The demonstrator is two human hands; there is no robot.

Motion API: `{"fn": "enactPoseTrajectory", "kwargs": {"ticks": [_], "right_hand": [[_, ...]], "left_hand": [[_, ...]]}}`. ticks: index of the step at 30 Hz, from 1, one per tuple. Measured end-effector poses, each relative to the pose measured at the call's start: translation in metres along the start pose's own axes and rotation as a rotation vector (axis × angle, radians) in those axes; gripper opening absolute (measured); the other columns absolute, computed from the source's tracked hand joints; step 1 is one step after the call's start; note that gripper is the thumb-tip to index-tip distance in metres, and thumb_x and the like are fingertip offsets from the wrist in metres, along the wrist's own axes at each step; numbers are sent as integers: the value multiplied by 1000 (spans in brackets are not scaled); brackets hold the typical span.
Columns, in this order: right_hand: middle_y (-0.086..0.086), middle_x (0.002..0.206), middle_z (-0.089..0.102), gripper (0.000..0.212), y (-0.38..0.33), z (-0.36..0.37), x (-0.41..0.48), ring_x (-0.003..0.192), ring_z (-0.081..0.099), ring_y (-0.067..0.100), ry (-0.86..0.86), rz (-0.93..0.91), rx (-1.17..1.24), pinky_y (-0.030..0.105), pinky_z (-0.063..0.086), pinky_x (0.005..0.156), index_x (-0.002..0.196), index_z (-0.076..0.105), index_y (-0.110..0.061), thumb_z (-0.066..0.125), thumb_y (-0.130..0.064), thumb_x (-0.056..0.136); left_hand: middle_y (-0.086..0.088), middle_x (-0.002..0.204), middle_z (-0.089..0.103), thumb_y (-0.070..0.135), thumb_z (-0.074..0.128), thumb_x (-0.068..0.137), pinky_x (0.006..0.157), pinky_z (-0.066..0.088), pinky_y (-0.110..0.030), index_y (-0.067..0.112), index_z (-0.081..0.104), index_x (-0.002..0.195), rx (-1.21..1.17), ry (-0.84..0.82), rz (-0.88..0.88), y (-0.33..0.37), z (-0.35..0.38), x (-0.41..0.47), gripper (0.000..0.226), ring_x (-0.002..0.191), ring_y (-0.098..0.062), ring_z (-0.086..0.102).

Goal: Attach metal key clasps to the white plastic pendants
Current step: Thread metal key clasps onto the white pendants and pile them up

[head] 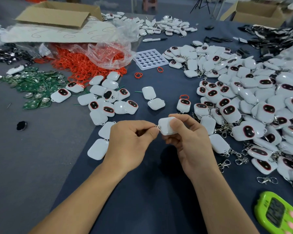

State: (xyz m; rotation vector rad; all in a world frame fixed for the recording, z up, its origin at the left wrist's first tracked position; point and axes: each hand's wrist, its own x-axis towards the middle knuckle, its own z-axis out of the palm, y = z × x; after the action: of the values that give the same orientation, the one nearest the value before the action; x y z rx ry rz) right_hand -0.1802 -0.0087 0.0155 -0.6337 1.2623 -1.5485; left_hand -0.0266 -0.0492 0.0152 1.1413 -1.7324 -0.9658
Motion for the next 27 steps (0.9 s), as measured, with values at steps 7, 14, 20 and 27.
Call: {"fn": "enactPoseTrajectory", "kwargs": {"ticks": [7, 14, 20, 27], "right_hand": [[7, 76, 73, 10, 2, 2, -4, 59, 62, 21, 32, -153, -147, 28, 50, 51, 85, 77, -21, 74, -13, 88], [12, 82, 75, 13, -1, 2, 0, 53, 60, 20, 47, -37, -40, 26, 50, 49, 95, 71, -10, 61, -3, 101], [12, 80, 75, 17, -5, 0, 3, 53, 61, 17, -16, 70, 90, 24, 51, 51, 97, 69, -11, 55, -3, 104], [13, 85, 76, 16, -5, -1, 2, 53, 61, 18, -29, 82, 77, 25, 50, 49, 94, 70, -11, 58, -3, 101]], "left_hand": [[1, 56, 53, 24, 59, 88, 56, 47, -41, 14, 68, 64, 574, 43, 242, -4, 8, -6, 27, 56, -22, 51], [8, 62, 58, 28, 68, 90, 58, 44, -24, 26, 68, 75, 412, 34, 90, -4, 8, -1, 15, 63, -13, 53], [9, 54, 61, 37, 67, 82, 51, 42, -18, 36, 78, 73, -167, -172, -163, -1, 8, 7, 14, 49, -5, 49], [9, 51, 54, 28, 67, 82, 50, 37, -16, 32, 76, 73, -46, -23, -55, -4, 8, 4, 13, 49, -3, 43]]}}
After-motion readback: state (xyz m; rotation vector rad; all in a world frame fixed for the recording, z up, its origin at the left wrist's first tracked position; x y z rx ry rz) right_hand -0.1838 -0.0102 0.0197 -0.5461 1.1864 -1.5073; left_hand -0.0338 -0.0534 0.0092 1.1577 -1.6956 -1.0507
